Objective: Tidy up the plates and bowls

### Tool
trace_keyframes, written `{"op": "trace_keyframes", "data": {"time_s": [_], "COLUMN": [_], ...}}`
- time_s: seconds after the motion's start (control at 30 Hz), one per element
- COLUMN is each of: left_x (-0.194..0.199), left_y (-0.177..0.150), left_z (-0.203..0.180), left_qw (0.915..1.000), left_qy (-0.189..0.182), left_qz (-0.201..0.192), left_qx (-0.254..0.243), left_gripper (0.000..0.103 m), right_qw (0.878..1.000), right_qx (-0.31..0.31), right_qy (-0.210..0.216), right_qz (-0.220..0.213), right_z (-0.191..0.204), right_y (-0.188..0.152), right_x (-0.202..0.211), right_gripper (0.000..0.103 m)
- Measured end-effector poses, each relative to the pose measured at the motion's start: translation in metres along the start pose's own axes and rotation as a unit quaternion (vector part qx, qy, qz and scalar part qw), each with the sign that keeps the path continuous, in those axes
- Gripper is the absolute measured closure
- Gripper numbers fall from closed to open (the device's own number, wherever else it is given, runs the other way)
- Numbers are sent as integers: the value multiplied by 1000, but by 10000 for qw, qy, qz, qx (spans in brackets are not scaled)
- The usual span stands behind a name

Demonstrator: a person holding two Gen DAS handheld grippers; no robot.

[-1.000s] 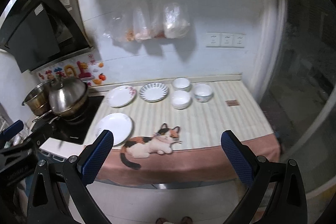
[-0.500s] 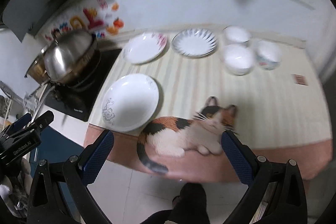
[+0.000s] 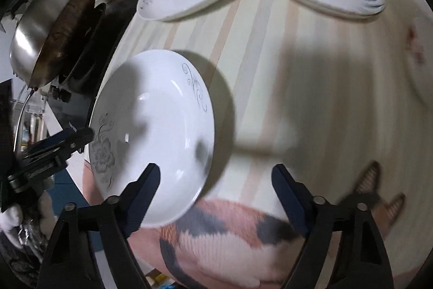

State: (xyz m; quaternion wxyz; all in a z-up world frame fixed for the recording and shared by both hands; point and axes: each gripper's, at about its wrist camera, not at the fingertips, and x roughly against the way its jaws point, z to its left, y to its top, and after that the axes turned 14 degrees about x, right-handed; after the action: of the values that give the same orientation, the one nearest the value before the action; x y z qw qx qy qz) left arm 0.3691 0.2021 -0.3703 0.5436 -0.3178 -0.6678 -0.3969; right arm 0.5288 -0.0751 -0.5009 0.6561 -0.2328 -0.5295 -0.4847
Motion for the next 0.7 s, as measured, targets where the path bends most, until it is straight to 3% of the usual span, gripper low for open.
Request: {"op": "trace_keyframes", "data": {"time_s": [0.17,0.2,0.27,0.3,0.53,0.7], "left_x": [-14,-15,-14,-13,-3,17], "left_y": [3,2,-1,-3,-12,-26], "left_z": [-1,-1,-2,-2,-16,-45], "left_qw": [9994,9992,9992,9992,9992,9994], "left_qy": [-204,-234,-213,-193,-211,-236], "left_qz": [235,273,251,250,287,235], "left_qx": [161,188,238,239,187,30], "left_gripper": [67,68,68,68,68,68], "right_qw": [9990,9981,9968,9964,9966,9968], "right_qx": [68,70,12,6,-72,-98], "right_qy": [441,613,786,820,800,780], "right_qz": [16,61,172,197,174,145], "right_z": [-5,-6,-6,-5,-9,-16], "right_y": [17,21,25,26,20,13], "right_x": [-17,-21,-28,-31,-25,-9], "right_gripper": [43,49,79,84,87,87]}}
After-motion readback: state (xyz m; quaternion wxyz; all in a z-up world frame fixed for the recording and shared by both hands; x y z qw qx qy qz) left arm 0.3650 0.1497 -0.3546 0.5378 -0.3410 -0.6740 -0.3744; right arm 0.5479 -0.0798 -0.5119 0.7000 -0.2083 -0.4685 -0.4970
